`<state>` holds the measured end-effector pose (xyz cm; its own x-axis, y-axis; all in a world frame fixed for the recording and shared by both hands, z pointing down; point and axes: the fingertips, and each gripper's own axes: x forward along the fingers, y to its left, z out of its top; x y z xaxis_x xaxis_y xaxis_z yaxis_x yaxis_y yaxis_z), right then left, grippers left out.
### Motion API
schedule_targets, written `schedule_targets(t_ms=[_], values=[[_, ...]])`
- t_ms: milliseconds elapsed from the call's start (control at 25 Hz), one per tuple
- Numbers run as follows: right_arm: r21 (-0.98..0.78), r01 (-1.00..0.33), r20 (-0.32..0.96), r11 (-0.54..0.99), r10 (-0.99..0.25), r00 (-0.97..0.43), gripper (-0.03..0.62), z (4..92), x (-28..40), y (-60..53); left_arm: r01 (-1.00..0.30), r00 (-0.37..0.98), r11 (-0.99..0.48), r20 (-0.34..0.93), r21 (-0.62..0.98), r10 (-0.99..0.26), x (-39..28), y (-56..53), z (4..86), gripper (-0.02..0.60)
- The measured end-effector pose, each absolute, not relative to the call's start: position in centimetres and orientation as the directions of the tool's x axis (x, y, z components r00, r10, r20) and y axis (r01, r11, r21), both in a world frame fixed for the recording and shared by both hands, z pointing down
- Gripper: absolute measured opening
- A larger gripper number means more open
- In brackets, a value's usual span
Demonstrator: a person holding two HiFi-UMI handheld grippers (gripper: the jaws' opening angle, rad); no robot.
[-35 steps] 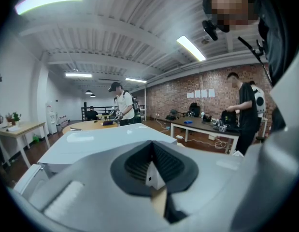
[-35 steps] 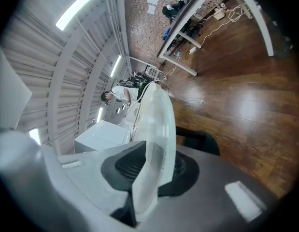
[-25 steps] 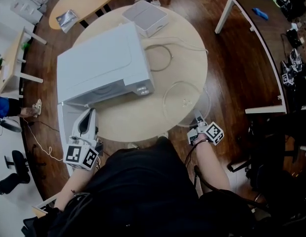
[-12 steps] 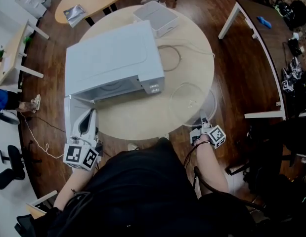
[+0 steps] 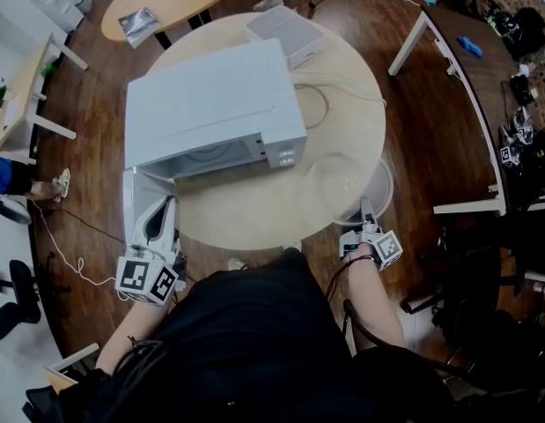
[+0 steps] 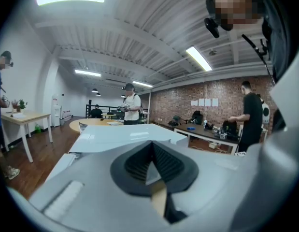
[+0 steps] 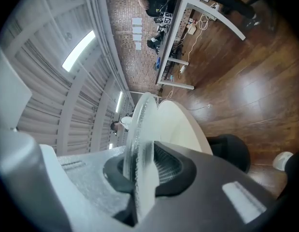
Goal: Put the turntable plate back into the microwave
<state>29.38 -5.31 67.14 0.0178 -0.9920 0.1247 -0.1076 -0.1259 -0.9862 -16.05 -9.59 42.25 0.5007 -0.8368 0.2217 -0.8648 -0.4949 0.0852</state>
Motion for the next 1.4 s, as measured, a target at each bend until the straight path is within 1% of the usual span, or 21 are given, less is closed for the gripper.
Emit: schedule_targets(t_ms=[440, 640, 1080, 1400], values=[[-0.997, -0.072, 0.025, -0.032, -0.995, 0.097, 0.031, 63.3, 29.1, -4.2, -0.834, 0.551, -0.543, 0.179, 0.098, -0.815, -16.5, -9.7, 42.1, 0.006], [-0.997, -0.081, -0.014, 0.004, -0.993, 0.117, 0.032, 61.4, 28.9, -4.4, -0.826, 0.564, -0.554, 0.161, 0.104, -0.81, -17.1, -10.0, 42.1, 0.006], [-0.996, -0.087, -0.032, 0.021, -0.991, 0.127, 0.032, 59.3, 27.7, -2.8, -0.804, 0.594, -0.582, 0.106, 0.122, -0.798, -17.6, -9.7, 41.2, 0.006], [-0.997, -0.079, -0.028, 0.019, -0.993, 0.116, 0.032, 59.1, 26.0, -2.8, -0.79, 0.612, -0.602, 0.11, 0.111, -0.783, -18.6, -9.4, 40.7, 0.006]])
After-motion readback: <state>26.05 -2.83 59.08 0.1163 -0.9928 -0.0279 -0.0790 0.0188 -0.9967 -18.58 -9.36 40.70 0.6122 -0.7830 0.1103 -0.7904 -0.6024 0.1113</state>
